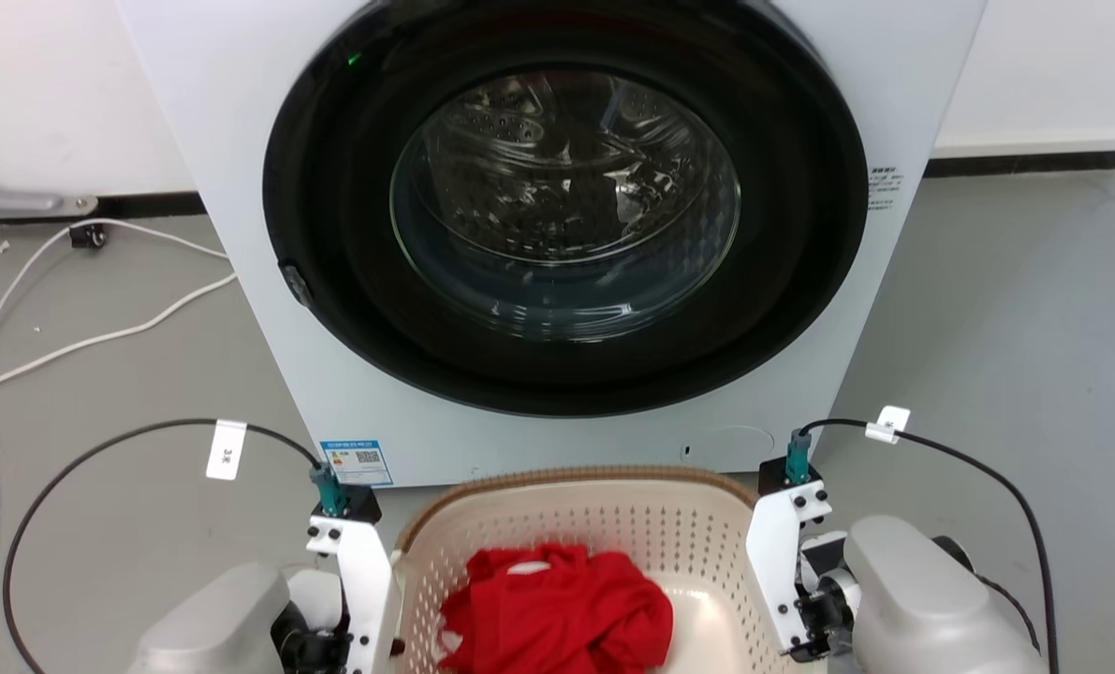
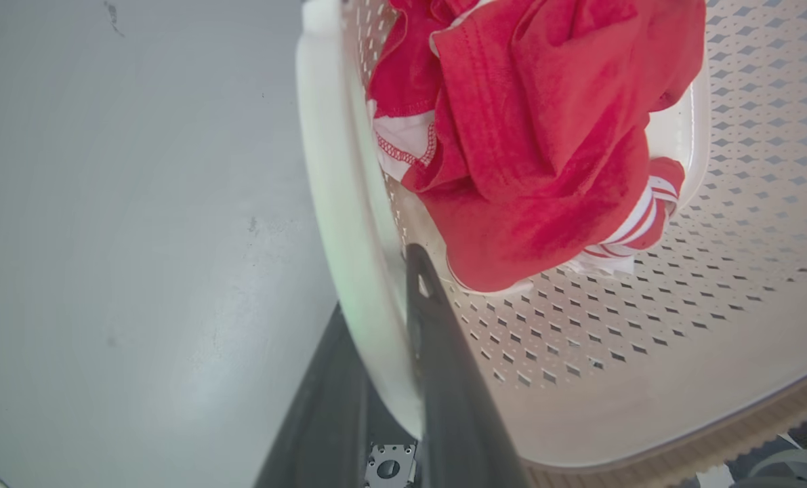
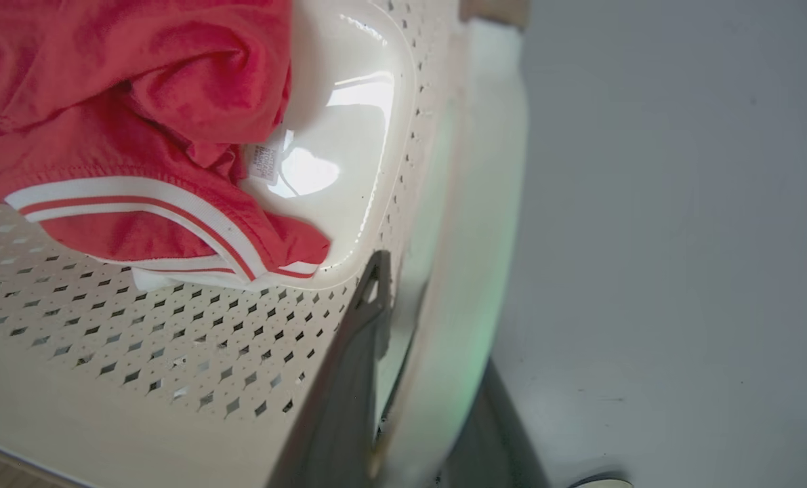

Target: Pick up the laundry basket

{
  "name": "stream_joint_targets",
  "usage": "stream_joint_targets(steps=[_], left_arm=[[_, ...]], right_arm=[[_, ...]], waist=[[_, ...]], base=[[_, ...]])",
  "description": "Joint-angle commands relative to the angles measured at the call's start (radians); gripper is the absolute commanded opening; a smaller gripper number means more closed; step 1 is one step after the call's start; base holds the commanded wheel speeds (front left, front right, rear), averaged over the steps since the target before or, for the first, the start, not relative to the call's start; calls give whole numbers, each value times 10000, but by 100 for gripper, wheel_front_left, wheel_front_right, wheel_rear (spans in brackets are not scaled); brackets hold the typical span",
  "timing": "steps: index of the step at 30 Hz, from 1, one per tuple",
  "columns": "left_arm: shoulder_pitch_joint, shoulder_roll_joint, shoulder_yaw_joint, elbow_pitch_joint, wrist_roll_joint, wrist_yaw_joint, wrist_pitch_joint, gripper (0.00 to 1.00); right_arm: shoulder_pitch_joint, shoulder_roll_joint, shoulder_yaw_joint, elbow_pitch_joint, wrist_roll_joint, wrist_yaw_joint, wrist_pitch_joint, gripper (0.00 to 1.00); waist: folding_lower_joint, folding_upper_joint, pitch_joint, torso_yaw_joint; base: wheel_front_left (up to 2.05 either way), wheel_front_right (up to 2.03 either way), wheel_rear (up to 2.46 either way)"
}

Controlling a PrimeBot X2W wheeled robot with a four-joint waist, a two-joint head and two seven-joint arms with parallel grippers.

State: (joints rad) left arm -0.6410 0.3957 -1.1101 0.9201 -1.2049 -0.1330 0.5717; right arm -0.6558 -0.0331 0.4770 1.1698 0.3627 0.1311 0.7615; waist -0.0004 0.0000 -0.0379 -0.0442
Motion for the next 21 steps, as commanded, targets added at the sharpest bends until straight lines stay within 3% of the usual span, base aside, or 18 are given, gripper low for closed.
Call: stream_joint_targets(steps=[1, 13, 21], left_arm=[[154, 449, -43, 111, -73, 49, 277, 0], [222, 720, -328, -390, -758, 44, 1363, 0], [262, 732, -404, -481, -943, 43, 1458, 0]], right_arm=[[196, -312, 129, 89, -3, -7, 172, 0], [225, -309, 640, -96, 613, -7, 863, 0], [64, -302, 775, -31, 721, -7, 833, 0]], waist=[[4, 0, -101, 10], [4, 0, -306, 42], [4, 0, -299, 15]], base=[[0, 0, 0], [0, 0, 0], [0, 0, 0]])
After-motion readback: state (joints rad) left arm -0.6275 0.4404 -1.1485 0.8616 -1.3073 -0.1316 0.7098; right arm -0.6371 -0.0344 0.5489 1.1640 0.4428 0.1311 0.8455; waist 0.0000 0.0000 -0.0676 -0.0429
